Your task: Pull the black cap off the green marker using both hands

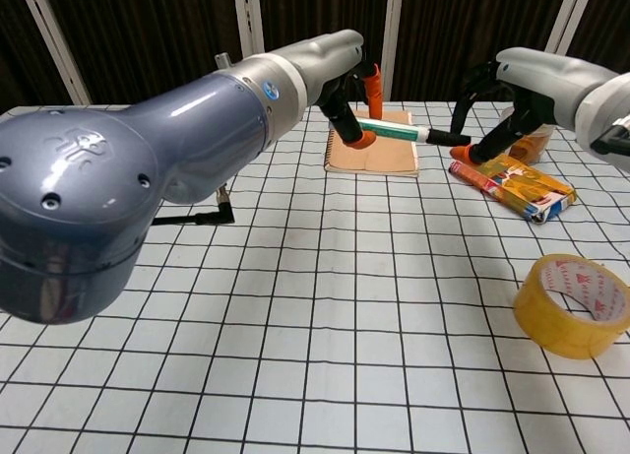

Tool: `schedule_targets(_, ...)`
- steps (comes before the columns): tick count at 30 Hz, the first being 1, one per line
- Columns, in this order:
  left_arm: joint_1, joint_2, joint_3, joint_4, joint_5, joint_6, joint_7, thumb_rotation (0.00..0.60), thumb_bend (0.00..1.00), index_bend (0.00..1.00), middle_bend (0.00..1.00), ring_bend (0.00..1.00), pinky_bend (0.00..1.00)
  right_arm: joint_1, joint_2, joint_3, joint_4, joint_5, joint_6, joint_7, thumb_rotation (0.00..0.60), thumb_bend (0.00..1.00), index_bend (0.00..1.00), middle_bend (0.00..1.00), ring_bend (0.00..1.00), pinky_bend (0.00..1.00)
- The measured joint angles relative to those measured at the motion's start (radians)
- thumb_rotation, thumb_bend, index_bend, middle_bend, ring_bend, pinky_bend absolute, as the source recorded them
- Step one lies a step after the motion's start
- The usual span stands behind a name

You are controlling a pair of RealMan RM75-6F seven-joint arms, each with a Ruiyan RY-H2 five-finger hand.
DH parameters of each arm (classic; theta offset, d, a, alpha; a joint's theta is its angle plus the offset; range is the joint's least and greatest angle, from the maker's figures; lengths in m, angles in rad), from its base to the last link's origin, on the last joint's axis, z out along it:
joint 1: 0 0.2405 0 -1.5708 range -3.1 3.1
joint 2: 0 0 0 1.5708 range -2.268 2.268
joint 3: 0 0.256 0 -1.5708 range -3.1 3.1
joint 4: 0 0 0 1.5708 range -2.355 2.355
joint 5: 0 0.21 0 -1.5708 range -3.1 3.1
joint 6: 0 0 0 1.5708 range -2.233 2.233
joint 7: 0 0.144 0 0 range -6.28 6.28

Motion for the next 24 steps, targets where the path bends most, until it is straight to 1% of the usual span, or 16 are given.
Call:
schedule_targets(10, 0.001, -0.004, -0.001, 0.004, 0.004, -0.004, -0.001, 0.600, 0.52, 0.65, 0.25, 0.00, 0.00, -0.001, -0.004, 0.002, 0.007, -0.010, 0.006, 0.010, 0.600, 0.38, 0.66, 0.06, 0.09, 0.04)
schedule_targets(24, 0.012, -0.003, 0.003, 0.007, -0.005, -0.007, 0.000, 0.600, 0.52, 0.65, 0.26, 0.00, 0.00, -0.031, 0.019, -0.009, 0.011, -0.003, 0.014, 0.026, 0.600, 0.39, 0.69, 0.07, 0.10, 0.04)
